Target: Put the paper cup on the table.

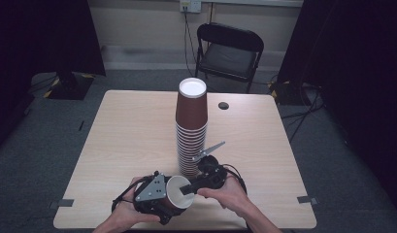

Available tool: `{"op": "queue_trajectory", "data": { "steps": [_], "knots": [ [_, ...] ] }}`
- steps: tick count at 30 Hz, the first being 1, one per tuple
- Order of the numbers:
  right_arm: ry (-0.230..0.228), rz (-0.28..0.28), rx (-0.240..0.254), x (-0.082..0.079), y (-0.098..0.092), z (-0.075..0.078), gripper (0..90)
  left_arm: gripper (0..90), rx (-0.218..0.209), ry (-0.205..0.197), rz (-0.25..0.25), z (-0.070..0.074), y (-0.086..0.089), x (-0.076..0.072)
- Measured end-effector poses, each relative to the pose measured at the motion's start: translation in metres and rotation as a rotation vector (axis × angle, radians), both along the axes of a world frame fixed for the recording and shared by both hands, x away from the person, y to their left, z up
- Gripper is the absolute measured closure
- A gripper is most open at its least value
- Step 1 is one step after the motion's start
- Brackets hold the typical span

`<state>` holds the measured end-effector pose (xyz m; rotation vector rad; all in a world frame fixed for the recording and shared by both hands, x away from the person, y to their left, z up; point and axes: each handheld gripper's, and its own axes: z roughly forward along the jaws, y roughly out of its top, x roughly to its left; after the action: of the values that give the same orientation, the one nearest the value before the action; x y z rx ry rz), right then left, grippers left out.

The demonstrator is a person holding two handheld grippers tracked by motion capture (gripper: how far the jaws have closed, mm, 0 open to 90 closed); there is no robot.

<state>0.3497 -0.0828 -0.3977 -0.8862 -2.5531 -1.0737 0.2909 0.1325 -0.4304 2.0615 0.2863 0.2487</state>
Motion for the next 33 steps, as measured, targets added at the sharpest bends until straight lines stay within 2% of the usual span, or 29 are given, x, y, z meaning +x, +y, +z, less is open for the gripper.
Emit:
{"op": "queue_trajectory", "data": {
  "steps": [5,8,10,13,15,22,24,25,28,30,33],
  "knots": [
    [-0.030,-0.029,0.065,0.000,-0.007,0.001,52.8,10.1,-0.031,0.025,0.039,-0.004,0.005,0.004],
    [-0.101,-0.069,0.131,-0.003,-0.013,0.005,51.3,10.1,-0.055,0.034,0.061,-0.004,0.010,0.006],
    [-0.124,-0.092,0.173,-0.003,-0.020,0.010,50.2,10.1,-0.072,0.039,0.083,-0.003,0.015,0.008],
    [-0.154,-0.130,0.207,-0.004,-0.030,0.014,48.2,10.1,-0.105,0.046,0.120,-0.001,0.023,0.011],
    [-0.165,-0.153,0.215,-0.004,-0.036,0.015,47.3,10.1,-0.134,0.049,0.149,0.000,0.028,0.014],
    [-0.167,-0.209,0.222,-0.001,-0.057,0.009,46.5,10.2,-0.171,0.040,0.238,0.007,0.047,0.023],
    [-0.172,-0.221,0.227,-0.002,-0.061,0.007,46.5,10.2,-0.193,0.041,0.255,0.008,0.051,0.025],
    [-0.174,-0.223,0.227,-0.002,-0.063,0.007,46.5,10.2,-0.188,0.039,0.280,0.009,0.053,0.025],
    [-0.181,-0.238,0.221,-0.004,-0.068,0.004,46.0,10.2,-0.217,0.039,0.300,0.010,0.059,0.027],
    [-0.195,-0.249,0.214,-0.005,-0.071,0.002,45.5,10.2,-0.215,0.027,0.324,0.011,0.063,0.028],
    [-0.203,-0.267,0.211,-0.007,-0.077,-0.002,44.7,10.3,-0.233,0.033,0.364,0.013,0.068,0.029]
  ]
}}
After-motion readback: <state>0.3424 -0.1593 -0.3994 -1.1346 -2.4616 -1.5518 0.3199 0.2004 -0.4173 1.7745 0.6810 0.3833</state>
